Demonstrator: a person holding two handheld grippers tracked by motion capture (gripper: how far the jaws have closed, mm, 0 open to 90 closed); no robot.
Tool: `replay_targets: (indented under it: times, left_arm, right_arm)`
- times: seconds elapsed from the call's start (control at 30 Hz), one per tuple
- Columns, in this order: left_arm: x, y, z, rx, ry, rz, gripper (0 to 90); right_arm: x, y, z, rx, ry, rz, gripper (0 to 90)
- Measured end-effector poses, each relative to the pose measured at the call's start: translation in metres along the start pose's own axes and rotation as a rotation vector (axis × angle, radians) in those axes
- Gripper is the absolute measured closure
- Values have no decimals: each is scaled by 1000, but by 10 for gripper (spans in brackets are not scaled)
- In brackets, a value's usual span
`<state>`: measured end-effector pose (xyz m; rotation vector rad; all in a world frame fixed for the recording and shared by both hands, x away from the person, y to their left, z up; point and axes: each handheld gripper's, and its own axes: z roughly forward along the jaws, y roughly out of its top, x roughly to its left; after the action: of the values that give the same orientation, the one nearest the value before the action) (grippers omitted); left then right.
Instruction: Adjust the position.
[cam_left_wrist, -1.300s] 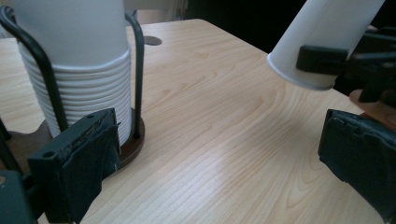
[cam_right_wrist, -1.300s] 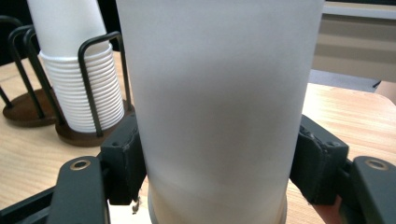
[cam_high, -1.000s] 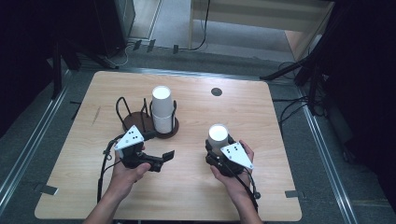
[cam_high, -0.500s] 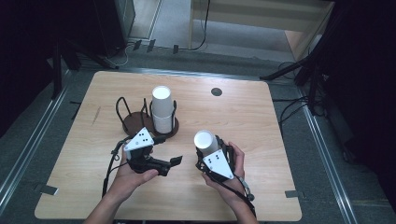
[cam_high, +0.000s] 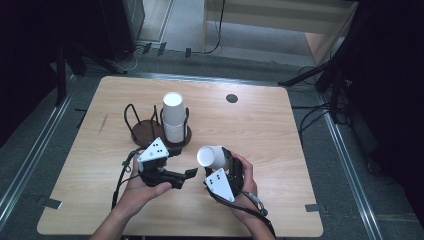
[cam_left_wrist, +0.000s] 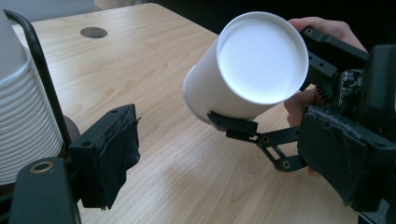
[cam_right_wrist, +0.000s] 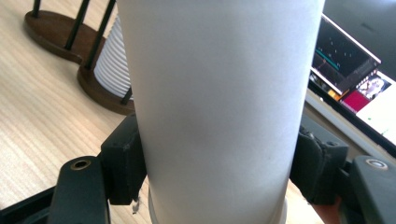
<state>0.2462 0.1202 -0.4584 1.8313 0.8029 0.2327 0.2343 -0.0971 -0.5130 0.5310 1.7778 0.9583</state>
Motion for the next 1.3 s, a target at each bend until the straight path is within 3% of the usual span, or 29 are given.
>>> replay_targets:
  times: [0.53,0.8,0.9,1.07,1.3]
  left_arm:
    - [-7,1,3,37,-26,24,148]
    - [-10,1,6,57,-34,39,157]
    - [-12,1,7,65,-34,46,159]
    - [-12,1,7,78,-37,46,179]
    - [-12,1,8,91,-43,42,209]
  right_arm:
    - [19,3,-2,-28,20,-138,296]
    - [22,4,-3,-40,29,-153,296]
    - [26,4,-3,-54,32,-189,296]
    - [30,5,-4,-63,41,-208,296]
    - [32,6,-6,-85,61,-211,296]
